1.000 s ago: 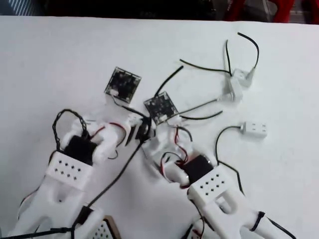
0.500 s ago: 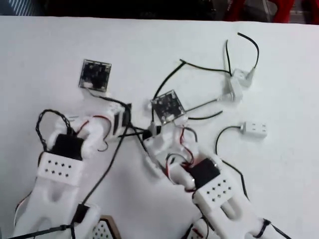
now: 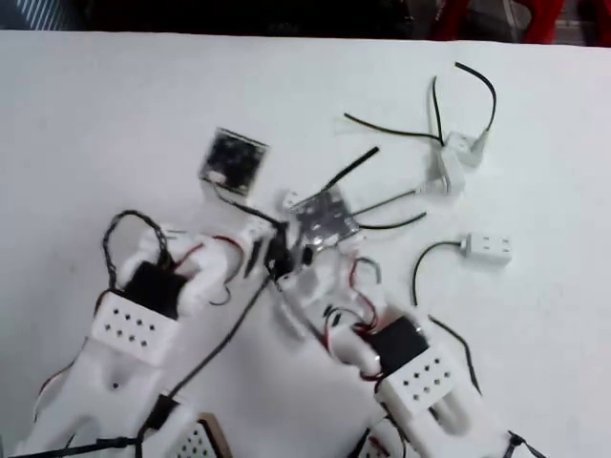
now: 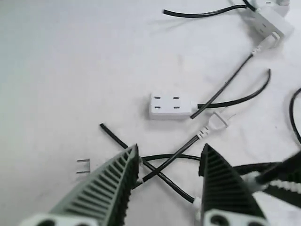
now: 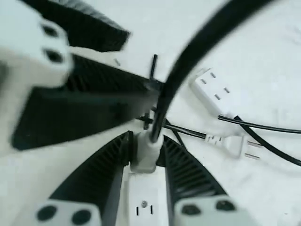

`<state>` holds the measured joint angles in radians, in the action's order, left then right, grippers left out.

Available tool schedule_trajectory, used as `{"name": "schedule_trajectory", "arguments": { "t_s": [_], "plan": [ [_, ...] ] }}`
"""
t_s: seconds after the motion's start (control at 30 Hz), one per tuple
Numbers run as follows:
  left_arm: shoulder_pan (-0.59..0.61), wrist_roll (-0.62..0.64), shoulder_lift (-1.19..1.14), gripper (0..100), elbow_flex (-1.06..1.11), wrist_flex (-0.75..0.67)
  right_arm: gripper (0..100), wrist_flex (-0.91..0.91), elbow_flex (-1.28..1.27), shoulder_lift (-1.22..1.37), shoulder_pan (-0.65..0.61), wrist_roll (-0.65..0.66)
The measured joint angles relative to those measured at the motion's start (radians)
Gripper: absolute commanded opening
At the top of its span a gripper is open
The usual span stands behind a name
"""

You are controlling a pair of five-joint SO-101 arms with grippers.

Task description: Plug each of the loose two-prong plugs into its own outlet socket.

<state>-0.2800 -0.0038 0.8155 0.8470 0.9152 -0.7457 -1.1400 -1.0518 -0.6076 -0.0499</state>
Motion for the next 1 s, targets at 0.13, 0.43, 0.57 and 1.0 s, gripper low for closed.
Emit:
{"name": "schedule_trajectory", "arguments": {
  "t_s": [0.13,0.43,0.57,1.0],
  "plan": [
    [0.123,-0.008,0.0,27,-0.014,0.0,1.7,0.075,-0.008,-0.002,0.135,0.0],
    [0.18,-0.172,-0.255,33,-0.276,0.114,1.7,0.344,-0.107,0.0,0.35,-0.114],
    [0.18,-0.376,-0.526,33,-0.52,0.229,1.7,0.396,-0.107,0.0,0.439,-0.186],
    [0.066,-1.014,-1.042,33,-0.835,0.229,1.7,0.43,-0.107,0.0,0.523,-0.216]
  ]
}}
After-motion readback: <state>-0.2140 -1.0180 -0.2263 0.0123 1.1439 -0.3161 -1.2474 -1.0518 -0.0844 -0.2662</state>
